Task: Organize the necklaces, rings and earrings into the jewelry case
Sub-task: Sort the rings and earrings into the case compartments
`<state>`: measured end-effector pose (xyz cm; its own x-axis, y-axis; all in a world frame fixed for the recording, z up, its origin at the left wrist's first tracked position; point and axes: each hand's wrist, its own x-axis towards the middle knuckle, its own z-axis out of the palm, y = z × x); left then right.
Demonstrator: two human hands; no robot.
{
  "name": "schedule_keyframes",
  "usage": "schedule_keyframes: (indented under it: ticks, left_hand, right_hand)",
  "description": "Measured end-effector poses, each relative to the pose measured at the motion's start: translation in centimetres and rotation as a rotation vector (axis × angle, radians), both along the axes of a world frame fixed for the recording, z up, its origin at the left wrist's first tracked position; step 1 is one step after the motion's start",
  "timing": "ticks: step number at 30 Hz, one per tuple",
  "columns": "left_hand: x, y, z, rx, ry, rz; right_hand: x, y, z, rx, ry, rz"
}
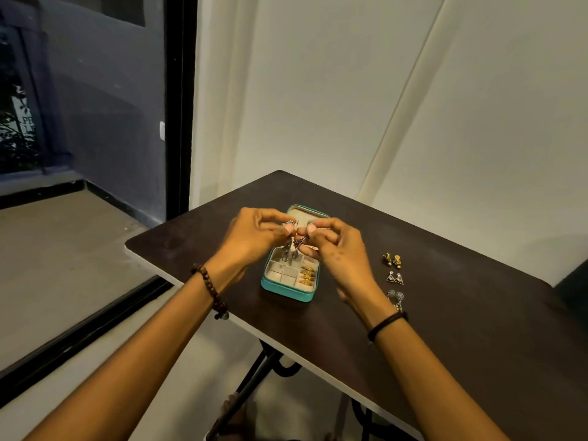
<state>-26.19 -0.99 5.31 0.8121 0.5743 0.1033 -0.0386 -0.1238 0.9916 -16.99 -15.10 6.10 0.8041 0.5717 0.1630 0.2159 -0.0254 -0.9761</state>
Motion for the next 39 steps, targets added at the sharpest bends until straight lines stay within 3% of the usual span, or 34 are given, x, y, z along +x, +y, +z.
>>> schedule_keyframes:
  ticks: [21,29,33,39]
  left_hand:
    - [1.3,1.8,-3.7,0.000,0.040,0.066]
    - [0.9,1.5,-4.7,0.049,0.035,0.080]
    - [0.9,1.2,-5.0,0.147,0.053,0.097]
    - [0.9,1.2,-5.2,0.270,0.145,0.116]
  right_hand:
    - [1.4,3.5,-3.7,-0.041,0.032,-0.015]
    - [1.7,3.2,-4.2,-0.138,-0.083,-0.006]
    - [1.8,2.9,-4.4,-0.246,-0.210,0.001]
    - [1.9,2.8,-4.3,-0.354,-0.252,0.016]
